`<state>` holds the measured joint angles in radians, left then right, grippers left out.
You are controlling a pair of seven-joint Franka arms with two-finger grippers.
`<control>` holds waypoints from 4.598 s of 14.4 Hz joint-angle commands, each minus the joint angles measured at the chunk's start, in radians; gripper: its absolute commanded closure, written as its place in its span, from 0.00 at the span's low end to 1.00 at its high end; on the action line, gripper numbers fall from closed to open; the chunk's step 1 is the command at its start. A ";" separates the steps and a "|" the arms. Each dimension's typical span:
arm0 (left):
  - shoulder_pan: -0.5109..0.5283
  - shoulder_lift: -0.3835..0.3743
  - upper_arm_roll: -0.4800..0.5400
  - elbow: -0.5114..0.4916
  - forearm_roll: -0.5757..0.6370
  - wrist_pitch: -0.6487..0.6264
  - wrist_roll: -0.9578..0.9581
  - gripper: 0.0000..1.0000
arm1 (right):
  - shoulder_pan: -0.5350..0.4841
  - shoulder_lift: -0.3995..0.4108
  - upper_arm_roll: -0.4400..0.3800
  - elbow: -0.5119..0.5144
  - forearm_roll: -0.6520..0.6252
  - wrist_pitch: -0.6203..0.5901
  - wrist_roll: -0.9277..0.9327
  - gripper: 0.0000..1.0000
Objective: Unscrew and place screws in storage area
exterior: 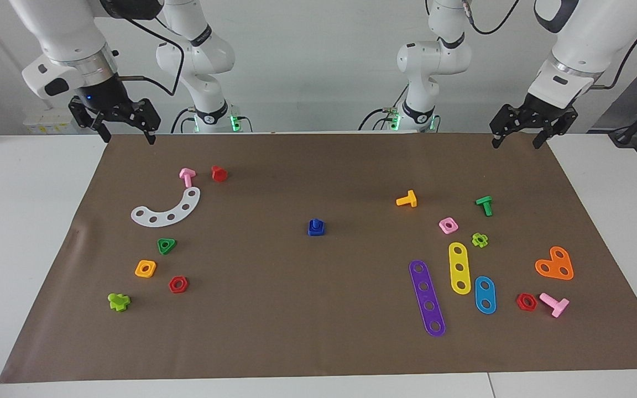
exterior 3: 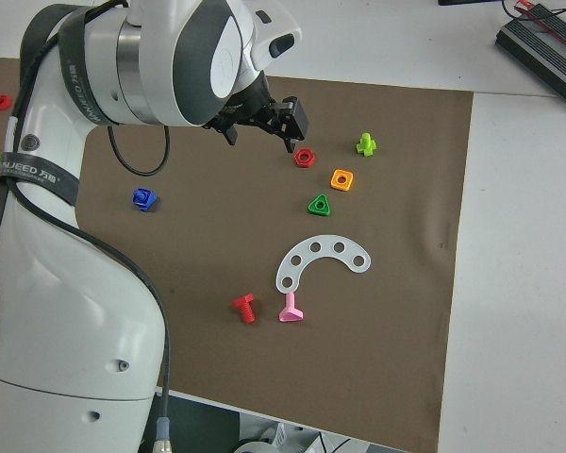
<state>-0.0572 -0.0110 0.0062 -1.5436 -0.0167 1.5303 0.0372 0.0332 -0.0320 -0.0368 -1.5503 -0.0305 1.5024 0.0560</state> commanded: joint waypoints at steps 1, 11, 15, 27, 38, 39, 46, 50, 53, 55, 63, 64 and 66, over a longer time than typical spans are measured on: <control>0.016 -0.010 -0.008 -0.013 -0.009 -0.004 0.015 0.00 | -0.006 -0.013 0.003 -0.007 -0.002 -0.001 -0.027 0.00; -0.004 -0.023 -0.020 -0.042 -0.009 0.033 -0.003 0.00 | -0.006 -0.013 0.003 -0.007 -0.002 -0.002 -0.027 0.00; -0.068 -0.026 -0.026 -0.072 -0.011 0.097 -0.023 0.00 | -0.006 -0.013 0.003 -0.007 -0.002 -0.002 -0.027 0.00; -0.351 0.049 -0.025 -0.158 -0.011 0.301 -0.279 0.00 | -0.006 -0.013 0.003 -0.007 -0.002 -0.001 -0.027 0.00; -0.520 0.181 -0.023 -0.211 -0.008 0.504 -0.456 0.00 | -0.006 -0.013 0.003 -0.007 -0.002 -0.002 -0.027 0.00; -0.529 0.193 -0.023 -0.213 -0.008 0.527 -0.458 0.00 | -0.006 -0.013 0.003 -0.007 -0.002 -0.002 -0.027 0.00; -0.589 0.295 -0.022 -0.219 0.004 0.617 -0.508 0.00 | -0.006 -0.013 0.003 -0.007 -0.002 -0.002 -0.027 0.00; -0.622 0.375 -0.022 -0.208 0.037 0.700 -0.571 0.00 | -0.006 -0.013 0.003 -0.007 -0.002 -0.002 -0.027 0.00; -0.636 0.411 -0.020 -0.207 0.037 0.735 -0.592 0.01 | -0.006 -0.013 0.003 -0.007 -0.002 -0.002 -0.027 0.00; -0.661 0.442 -0.017 -0.207 0.037 0.781 -0.615 0.01 | -0.006 -0.013 0.003 -0.007 -0.002 -0.002 -0.027 0.00; -0.662 0.464 -0.017 -0.231 0.043 0.843 -0.643 0.10 | -0.006 -0.013 0.003 -0.007 -0.002 -0.002 -0.028 0.00; -0.662 0.464 -0.017 -0.242 0.043 0.856 -0.645 0.10 | -0.006 -0.013 0.003 -0.007 -0.002 -0.002 -0.027 0.00; -0.662 0.464 -0.017 -0.268 0.043 0.887 -0.645 0.12 | -0.006 -0.013 0.003 -0.007 -0.002 -0.002 -0.027 0.00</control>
<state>-0.7013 0.4572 -0.0274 -1.7715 0.0013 2.3674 -0.5818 0.0332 -0.0320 -0.0368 -1.5503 -0.0305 1.5024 0.0560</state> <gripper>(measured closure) 0.106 0.000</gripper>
